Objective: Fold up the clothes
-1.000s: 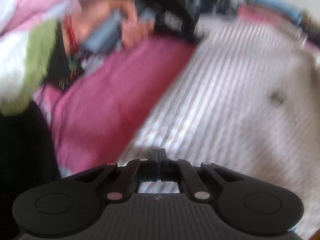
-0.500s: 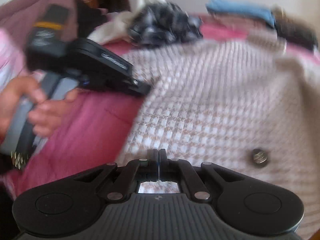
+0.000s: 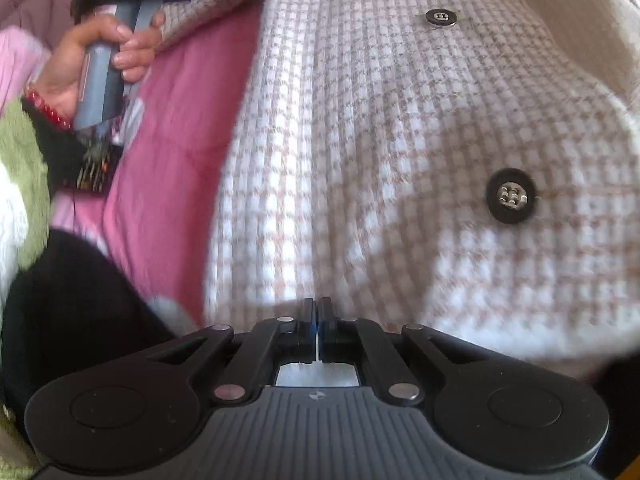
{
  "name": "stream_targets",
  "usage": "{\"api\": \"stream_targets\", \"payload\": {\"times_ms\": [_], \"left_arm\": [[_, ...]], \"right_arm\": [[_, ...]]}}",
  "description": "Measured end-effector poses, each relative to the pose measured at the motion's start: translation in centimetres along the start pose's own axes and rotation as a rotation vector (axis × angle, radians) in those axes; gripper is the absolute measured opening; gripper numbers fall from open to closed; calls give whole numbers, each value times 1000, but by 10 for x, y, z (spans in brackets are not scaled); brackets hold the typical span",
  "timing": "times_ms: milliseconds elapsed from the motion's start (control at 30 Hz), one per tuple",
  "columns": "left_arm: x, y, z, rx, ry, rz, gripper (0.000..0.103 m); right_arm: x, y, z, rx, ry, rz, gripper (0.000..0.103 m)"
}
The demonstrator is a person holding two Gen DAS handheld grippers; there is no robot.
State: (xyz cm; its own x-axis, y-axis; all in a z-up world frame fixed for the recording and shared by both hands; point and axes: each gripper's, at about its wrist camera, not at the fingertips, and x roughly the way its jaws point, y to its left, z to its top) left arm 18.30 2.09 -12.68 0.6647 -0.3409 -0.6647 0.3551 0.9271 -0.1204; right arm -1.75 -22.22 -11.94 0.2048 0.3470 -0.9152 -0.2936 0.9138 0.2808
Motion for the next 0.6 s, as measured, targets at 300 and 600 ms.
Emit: {"api": "stream_targets", "payload": {"times_ms": [300, 600], "left_arm": [[34, -32, -16, 2, 169, -156, 14], [41, -41, -16, 40, 177, -125, 16]], "right_arm": [[-101, -89, 29, 277, -316, -235, 10], [-137, -165, -28, 815, -394, -178, 26]]}}
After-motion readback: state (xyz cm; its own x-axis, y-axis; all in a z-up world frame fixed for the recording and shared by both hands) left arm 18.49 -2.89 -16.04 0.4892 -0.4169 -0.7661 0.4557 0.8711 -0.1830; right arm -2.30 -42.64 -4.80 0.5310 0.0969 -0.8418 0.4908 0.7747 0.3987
